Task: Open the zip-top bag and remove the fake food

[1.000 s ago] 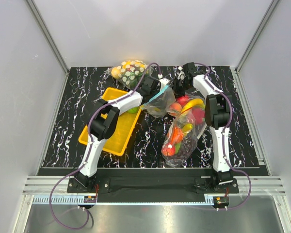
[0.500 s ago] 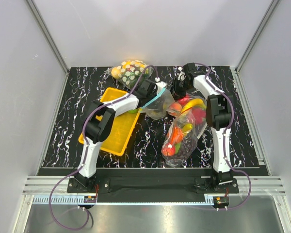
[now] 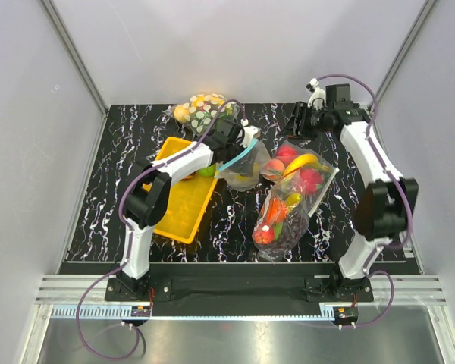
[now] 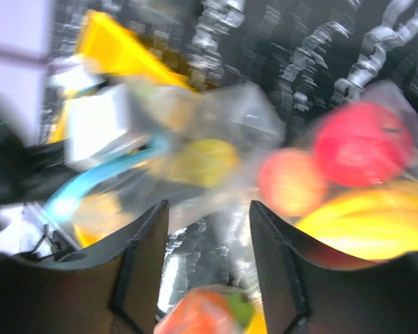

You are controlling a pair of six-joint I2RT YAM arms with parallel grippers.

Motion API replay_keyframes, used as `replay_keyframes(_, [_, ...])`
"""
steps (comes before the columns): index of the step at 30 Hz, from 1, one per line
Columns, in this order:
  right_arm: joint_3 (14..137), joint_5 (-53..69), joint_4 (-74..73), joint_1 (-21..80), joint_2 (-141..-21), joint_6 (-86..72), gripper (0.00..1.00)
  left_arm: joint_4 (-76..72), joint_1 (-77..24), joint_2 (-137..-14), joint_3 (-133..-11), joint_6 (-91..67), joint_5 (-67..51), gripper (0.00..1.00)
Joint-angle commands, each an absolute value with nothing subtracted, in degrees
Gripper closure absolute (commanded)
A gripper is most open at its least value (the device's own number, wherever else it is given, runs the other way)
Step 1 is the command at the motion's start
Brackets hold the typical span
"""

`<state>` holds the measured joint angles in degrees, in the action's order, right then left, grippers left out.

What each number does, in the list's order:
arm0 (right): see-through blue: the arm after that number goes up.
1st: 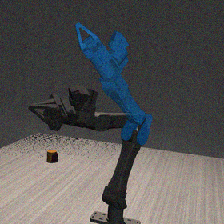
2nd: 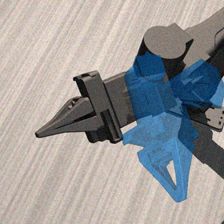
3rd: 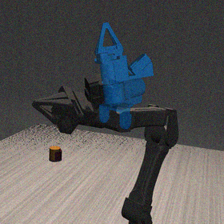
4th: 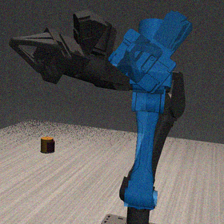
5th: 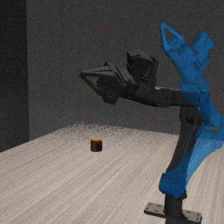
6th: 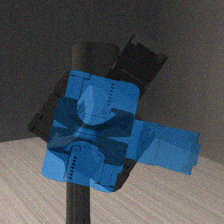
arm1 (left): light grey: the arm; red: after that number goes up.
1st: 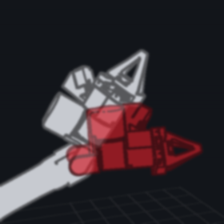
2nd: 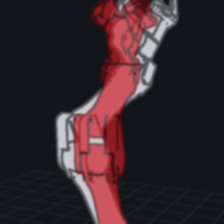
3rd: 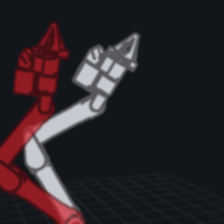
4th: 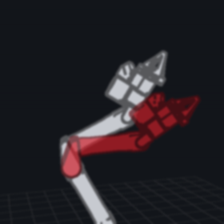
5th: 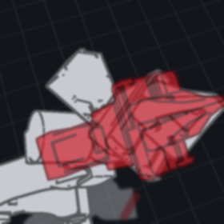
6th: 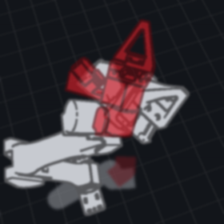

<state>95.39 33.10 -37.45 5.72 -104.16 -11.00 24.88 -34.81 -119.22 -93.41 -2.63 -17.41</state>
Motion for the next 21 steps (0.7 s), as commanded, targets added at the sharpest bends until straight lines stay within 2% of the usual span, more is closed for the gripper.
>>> replay_keyframes(1, [91.1, 39.5, -29.1, 6.6, -95.2, -12.6, 0.42, 28.1, -34.4, -114.5, -96.6, -3.3, -18.8, 0.99])
replay_keyframes(9, [89.0, 38.5, -26.3, 14.3, -91.3, -15.6, 0.3, 29.7, -34.5, -111.8, -95.3, -4.7, -18.8, 0.99])
replay_keyframes(21, [89.7, 30.2, -30.1, 20.8, -94.1, -13.3, 0.3, 30.7, -34.8, -109.4, -95.4, -5.2, -17.2, 1.0])
